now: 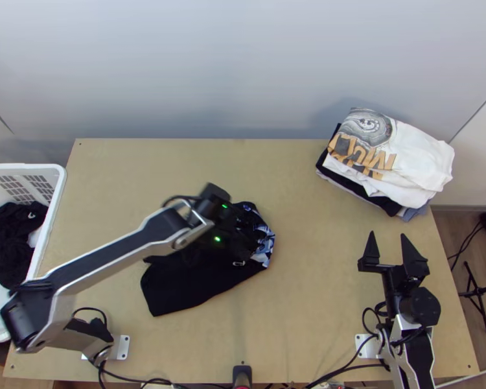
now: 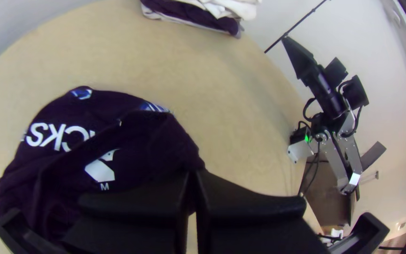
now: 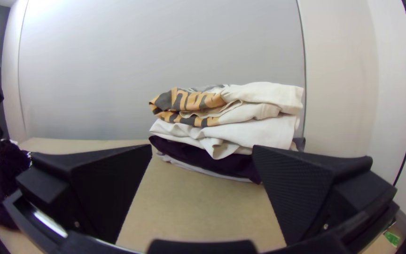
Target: Fold the t-shirt
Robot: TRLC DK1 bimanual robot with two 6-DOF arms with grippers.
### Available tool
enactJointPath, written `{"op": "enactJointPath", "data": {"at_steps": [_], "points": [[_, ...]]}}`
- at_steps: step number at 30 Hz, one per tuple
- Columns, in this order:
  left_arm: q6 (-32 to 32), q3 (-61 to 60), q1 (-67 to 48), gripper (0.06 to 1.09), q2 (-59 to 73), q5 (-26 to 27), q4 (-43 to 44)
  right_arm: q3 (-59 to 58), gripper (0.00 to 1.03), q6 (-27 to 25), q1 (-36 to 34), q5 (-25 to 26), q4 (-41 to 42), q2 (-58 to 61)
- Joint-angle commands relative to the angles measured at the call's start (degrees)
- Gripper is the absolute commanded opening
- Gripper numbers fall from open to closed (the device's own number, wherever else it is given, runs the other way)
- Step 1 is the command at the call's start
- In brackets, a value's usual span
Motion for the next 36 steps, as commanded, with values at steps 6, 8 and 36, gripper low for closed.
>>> {"op": "enactJointPath", "data": {"at_steps": [6,8,36], "points": [[-2.91,11.83,-8.30,0.09,15.16,-1.33,2.84,0.01,0.99,0.01,0.01,0.01,0.02,-0.06],[-3.88,15.52,-9.00,0.09,17.88,-1.33,2.84,0.01,0.99,0.01,0.01,0.01,0.02,-0.06],[-7.31,31.52,3.39,1.05,14.98,-1.95,-3.40,-0.08,0.99,0.01,0.01,0.01,0.02,0.03]]}}
